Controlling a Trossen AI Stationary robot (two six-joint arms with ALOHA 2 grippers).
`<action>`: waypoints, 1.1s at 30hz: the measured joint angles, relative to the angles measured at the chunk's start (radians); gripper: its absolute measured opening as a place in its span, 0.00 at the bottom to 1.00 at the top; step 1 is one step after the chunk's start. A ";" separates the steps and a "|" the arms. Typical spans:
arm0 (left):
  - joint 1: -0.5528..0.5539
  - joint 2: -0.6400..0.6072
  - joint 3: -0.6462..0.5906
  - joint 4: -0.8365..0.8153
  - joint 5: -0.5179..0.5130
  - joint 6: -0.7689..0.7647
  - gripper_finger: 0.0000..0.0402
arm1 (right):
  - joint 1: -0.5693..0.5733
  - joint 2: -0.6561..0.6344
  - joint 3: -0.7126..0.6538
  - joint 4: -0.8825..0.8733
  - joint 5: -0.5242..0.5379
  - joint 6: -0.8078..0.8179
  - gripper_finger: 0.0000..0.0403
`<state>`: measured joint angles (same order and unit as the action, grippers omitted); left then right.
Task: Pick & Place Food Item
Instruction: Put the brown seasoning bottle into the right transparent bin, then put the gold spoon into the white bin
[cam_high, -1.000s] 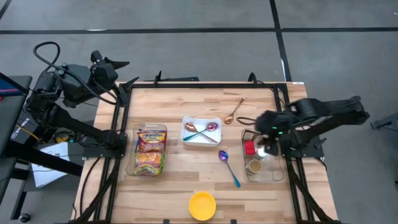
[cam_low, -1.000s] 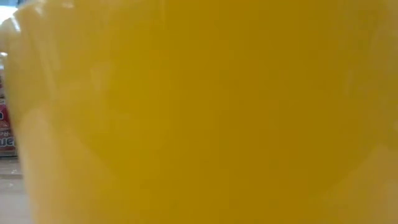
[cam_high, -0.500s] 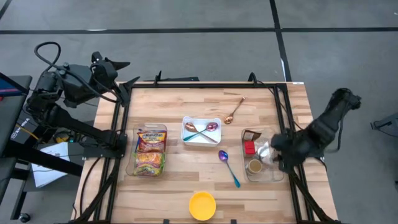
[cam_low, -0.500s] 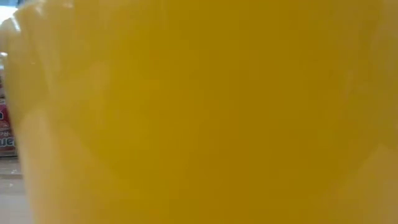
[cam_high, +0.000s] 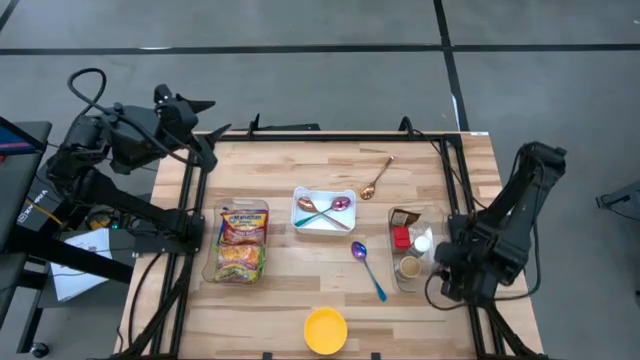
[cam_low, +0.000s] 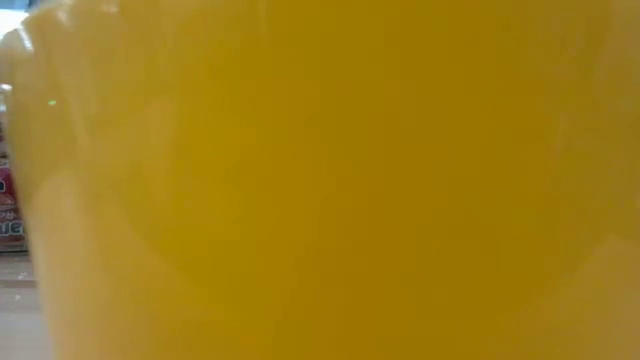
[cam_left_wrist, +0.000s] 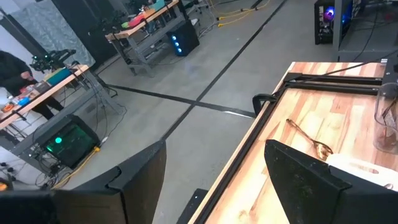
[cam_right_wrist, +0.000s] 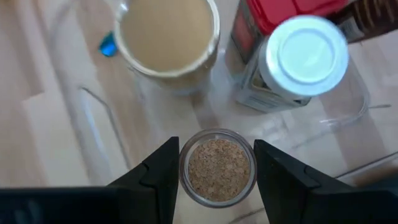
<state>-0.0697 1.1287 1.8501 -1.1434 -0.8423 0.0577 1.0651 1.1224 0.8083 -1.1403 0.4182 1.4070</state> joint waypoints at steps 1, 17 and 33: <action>0.000 0.003 0.000 0.001 -0.001 -0.008 0.66 | 0.005 0.009 -0.012 0.009 0.002 0.015 0.41; 0.000 0.011 0.000 0.000 -0.007 -0.041 0.66 | -0.020 0.036 -0.144 0.163 0.002 -0.001 0.41; 0.000 0.011 0.000 0.000 -0.006 -0.041 0.66 | -0.040 0.036 -0.144 0.200 0.002 -0.053 0.58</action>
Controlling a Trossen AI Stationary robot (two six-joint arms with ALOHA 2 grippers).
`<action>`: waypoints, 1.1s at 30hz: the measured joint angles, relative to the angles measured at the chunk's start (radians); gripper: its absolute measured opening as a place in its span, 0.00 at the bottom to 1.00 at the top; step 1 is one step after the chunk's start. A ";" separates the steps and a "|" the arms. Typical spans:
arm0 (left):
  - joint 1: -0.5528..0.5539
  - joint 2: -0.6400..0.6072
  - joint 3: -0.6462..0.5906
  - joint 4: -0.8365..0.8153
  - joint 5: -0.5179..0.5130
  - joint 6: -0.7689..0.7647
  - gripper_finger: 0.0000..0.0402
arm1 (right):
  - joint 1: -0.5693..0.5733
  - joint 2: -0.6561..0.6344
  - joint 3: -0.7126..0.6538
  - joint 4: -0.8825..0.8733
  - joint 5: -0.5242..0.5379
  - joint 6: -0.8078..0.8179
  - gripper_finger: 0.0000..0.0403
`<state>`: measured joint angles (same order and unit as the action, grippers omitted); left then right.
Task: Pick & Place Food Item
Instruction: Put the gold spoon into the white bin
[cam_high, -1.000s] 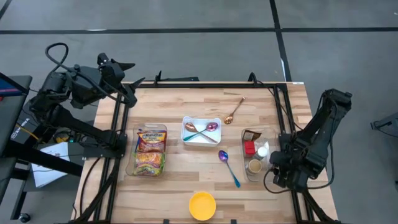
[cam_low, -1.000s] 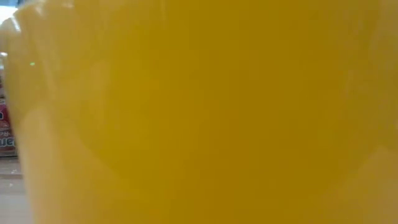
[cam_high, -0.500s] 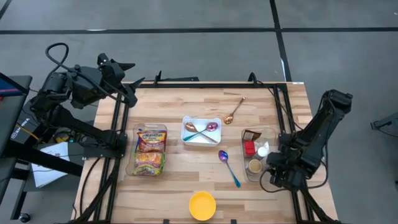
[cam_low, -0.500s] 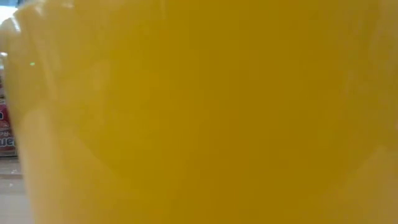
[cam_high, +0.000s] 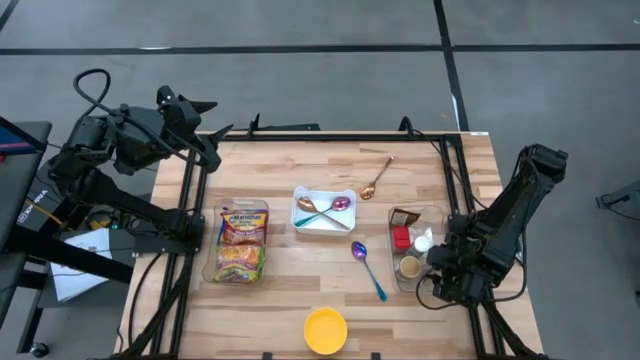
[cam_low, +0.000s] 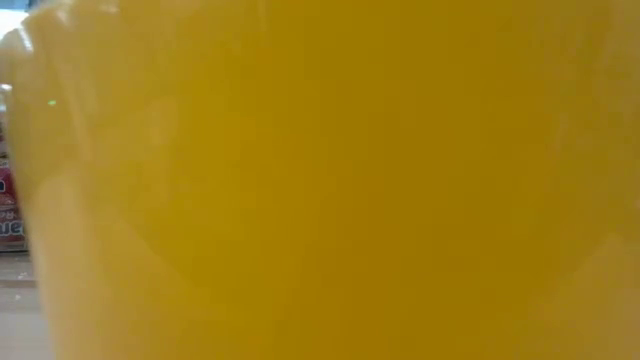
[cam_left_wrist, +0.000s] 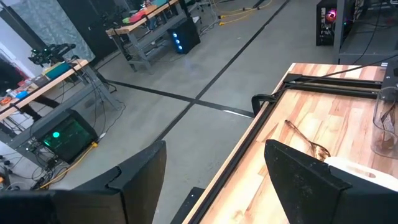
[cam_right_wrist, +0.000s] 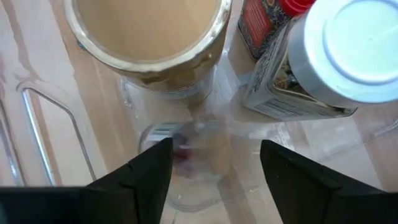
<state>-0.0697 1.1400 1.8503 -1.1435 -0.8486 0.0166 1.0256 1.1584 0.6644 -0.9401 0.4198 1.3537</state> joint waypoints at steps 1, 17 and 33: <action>0.000 0.000 0.000 0.000 0.000 0.000 0.66 | 0.000 0.000 0.000 0.000 0.000 0.000 0.58; 0.000 0.000 0.000 0.000 0.000 0.000 0.66 | 0.001 -0.124 0.154 -0.125 0.069 0.000 0.50; 0.000 0.013 0.000 0.045 0.000 0.000 0.66 | -0.180 -0.426 0.576 -0.518 0.704 -0.231 0.48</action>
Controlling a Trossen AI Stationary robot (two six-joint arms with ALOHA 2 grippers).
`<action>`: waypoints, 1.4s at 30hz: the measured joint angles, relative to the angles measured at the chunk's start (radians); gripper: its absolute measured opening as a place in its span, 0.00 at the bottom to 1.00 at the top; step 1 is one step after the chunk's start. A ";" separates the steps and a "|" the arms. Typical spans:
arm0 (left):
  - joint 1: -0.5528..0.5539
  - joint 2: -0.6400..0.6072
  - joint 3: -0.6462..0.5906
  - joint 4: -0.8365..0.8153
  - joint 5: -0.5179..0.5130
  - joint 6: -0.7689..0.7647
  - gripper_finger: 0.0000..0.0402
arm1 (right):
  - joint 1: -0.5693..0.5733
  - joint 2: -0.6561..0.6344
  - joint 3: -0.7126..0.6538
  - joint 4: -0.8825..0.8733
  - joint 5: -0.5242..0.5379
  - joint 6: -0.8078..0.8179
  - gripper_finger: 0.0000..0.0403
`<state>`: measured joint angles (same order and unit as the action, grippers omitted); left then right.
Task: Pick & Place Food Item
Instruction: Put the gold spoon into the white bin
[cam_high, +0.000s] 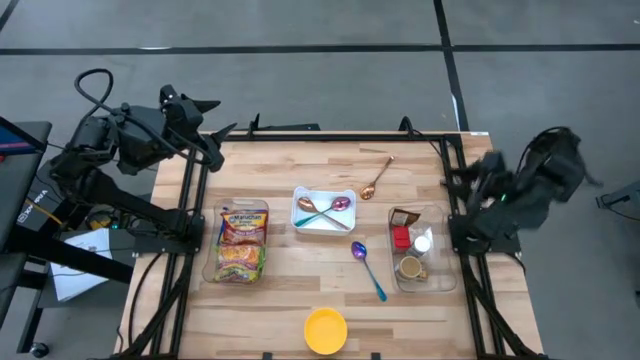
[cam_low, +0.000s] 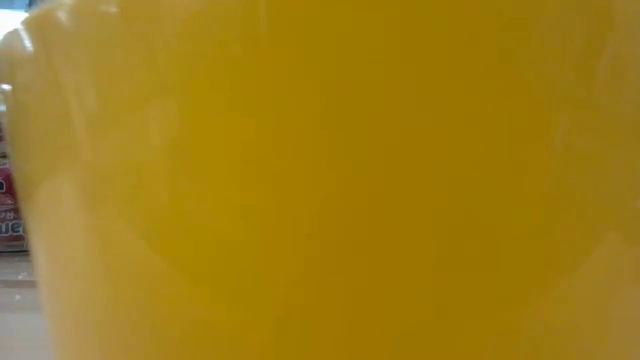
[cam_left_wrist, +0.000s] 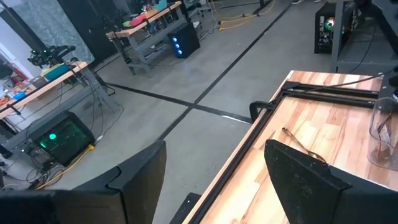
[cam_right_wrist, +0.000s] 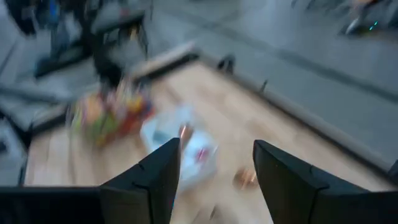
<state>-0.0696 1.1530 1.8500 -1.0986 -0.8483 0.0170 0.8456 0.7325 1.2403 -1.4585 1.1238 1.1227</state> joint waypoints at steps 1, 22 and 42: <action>0.000 0.003 0.000 0.000 0.000 0.000 0.66 | -0.017 -0.016 0.023 0.003 0.027 -0.040 0.48; 0.000 0.039 0.000 0.000 0.000 0.003 0.66 | -0.089 -0.116 0.113 0.082 0.070 -0.295 0.45; 0.000 0.039 0.000 0.000 0.000 0.003 0.66 | -0.124 0.063 0.456 0.265 0.103 -1.173 0.45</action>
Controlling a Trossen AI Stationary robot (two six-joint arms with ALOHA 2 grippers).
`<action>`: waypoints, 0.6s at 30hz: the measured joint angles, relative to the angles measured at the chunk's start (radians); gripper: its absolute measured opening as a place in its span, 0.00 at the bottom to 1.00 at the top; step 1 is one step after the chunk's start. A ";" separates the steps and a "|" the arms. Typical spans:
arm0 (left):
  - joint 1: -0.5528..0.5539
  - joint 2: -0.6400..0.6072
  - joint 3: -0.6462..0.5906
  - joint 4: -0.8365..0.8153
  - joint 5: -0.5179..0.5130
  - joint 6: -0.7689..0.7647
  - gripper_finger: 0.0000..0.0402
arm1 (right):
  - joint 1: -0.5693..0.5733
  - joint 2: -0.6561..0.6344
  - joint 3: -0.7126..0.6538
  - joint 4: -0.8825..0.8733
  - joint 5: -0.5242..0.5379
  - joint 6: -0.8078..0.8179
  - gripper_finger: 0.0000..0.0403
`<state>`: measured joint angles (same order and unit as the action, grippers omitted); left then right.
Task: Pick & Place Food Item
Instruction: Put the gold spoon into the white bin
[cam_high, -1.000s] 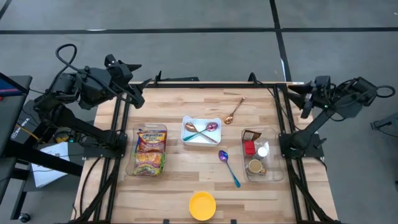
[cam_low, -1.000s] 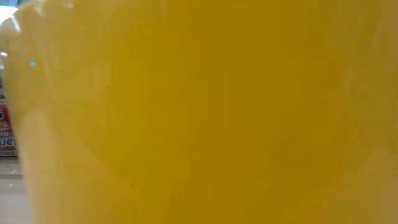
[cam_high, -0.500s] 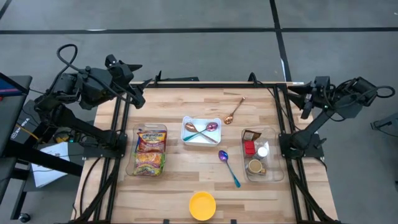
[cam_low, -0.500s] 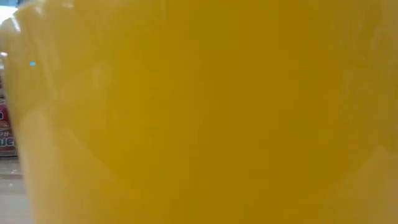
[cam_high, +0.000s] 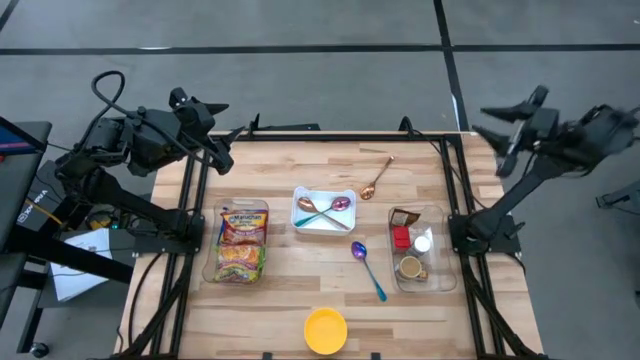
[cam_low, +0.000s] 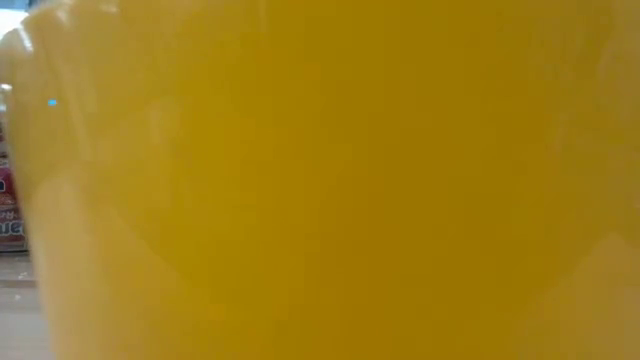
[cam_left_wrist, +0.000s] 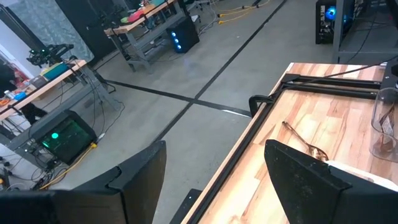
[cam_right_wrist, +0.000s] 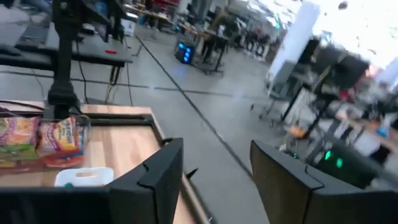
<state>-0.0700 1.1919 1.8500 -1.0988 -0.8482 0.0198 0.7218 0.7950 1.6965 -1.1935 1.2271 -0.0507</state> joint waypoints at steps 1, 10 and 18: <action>0.000 0.000 0.000 0.000 0.000 0.000 0.66 | -0.004 0.018 0.036 0.016 -0.007 -0.064 0.45; 0.000 0.000 0.000 0.000 0.000 0.001 0.66 | -0.086 0.275 0.365 0.088 -0.041 -0.515 0.45; 0.000 0.000 0.000 0.000 0.018 0.001 0.66 | -0.374 0.418 0.491 -0.081 -0.350 -0.441 0.45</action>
<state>-0.0697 1.1919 1.8500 -1.0991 -0.8299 0.0204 0.3476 1.2129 2.1880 -1.2744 0.8773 -0.4915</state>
